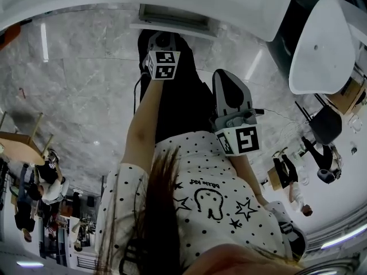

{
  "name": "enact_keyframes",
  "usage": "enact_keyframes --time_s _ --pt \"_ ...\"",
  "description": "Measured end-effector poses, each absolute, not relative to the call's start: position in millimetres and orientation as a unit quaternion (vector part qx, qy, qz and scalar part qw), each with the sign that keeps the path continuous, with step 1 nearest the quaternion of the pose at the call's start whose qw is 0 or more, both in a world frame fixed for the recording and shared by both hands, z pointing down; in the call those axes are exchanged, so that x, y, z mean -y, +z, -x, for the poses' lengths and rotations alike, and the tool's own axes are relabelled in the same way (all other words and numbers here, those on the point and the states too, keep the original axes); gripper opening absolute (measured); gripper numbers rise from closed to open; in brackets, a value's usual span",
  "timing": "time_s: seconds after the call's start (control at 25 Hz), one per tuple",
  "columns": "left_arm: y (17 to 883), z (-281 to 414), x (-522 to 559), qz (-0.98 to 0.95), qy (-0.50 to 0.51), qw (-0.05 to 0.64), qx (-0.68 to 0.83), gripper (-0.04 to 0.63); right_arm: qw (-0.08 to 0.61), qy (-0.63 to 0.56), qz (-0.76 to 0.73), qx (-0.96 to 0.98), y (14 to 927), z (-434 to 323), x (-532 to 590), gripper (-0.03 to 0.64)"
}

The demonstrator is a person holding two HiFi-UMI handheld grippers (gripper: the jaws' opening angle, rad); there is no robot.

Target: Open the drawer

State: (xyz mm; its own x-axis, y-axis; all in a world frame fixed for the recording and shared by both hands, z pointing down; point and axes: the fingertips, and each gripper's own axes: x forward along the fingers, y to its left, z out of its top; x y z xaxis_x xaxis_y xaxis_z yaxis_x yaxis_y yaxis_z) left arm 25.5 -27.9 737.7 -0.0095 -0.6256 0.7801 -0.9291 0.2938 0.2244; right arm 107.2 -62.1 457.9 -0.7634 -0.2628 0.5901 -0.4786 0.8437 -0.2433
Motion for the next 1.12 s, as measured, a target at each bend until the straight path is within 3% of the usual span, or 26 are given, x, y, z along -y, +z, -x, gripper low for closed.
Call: enact_keyframes --time_s 0.48,1.12 --pt "694.9 -16.5 19.3 -0.560 0.173 0.433 0.684 0.004 0.257 0.197 -0.207 0.923 442.1 -97.1 66.9 0.015" --pt "586.5 8.4 43.8 -0.590 0.137 0.385 0.696 0.003 0.257 0.144 -0.223 0.929 415.2 -87.7 80.6 0.015"
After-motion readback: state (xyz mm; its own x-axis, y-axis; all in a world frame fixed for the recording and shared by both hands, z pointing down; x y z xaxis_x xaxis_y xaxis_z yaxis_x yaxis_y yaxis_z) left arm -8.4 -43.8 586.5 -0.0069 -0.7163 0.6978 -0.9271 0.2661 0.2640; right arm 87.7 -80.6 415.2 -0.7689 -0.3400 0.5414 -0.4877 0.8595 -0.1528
